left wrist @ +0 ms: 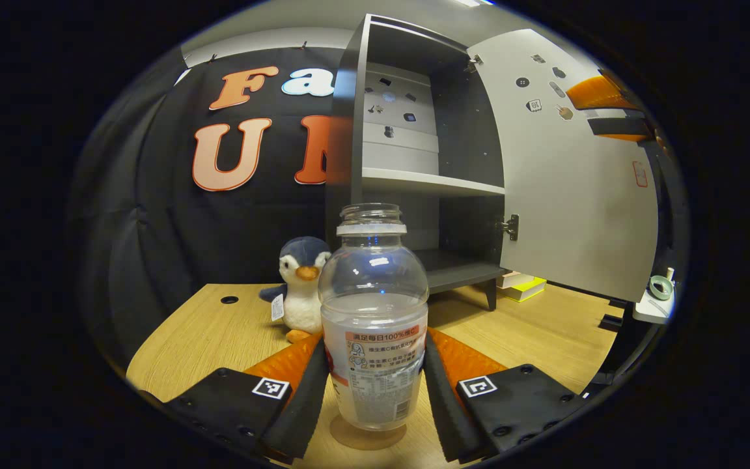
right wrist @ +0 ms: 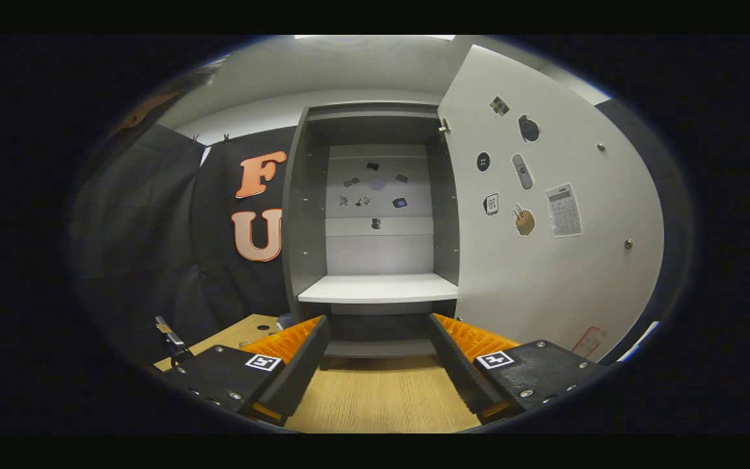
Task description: Open the cabinet door with the right hand, grasp the bottle in the cabinet with the left hand and place it on the coaster, then close the cabinet door with the right hand.
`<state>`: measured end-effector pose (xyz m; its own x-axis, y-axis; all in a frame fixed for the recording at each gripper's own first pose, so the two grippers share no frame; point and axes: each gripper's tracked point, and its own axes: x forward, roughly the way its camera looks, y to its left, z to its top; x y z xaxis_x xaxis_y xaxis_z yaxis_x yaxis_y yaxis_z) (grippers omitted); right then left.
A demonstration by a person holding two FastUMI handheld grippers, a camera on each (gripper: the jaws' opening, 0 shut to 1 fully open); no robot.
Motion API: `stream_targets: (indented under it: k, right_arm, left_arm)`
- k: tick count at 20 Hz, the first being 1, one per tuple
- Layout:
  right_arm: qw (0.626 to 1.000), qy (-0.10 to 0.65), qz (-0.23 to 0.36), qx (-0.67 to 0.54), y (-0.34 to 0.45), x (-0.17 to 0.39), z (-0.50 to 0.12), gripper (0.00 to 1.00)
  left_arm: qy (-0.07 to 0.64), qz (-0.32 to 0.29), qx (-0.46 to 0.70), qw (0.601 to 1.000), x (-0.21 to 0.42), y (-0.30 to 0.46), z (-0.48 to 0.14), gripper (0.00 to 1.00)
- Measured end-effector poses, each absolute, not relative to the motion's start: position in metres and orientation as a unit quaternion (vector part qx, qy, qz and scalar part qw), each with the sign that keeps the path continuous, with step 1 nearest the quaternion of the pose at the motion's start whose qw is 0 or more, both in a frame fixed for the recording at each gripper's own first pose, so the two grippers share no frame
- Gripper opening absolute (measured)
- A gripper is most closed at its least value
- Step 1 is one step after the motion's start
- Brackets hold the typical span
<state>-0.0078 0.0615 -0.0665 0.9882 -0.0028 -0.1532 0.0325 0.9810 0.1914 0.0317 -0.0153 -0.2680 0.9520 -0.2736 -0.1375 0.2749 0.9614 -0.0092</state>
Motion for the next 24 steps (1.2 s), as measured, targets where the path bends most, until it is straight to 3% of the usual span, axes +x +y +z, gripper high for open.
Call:
stream_targets:
  k: [12,24]
  right_arm:
    - [0.992,0.115,0.020,0.056,0.096,-0.003,-0.100,0.93]
    - [0.987,0.138,0.016,0.075,0.105,0.004,-0.113,0.94]
  left_arm:
    - [0.074,-0.123,0.020,0.989,0.039,-0.002,-0.330,0.80]
    - [0.074,-0.120,0.012,0.990,0.033,0.005,-0.329,0.84]
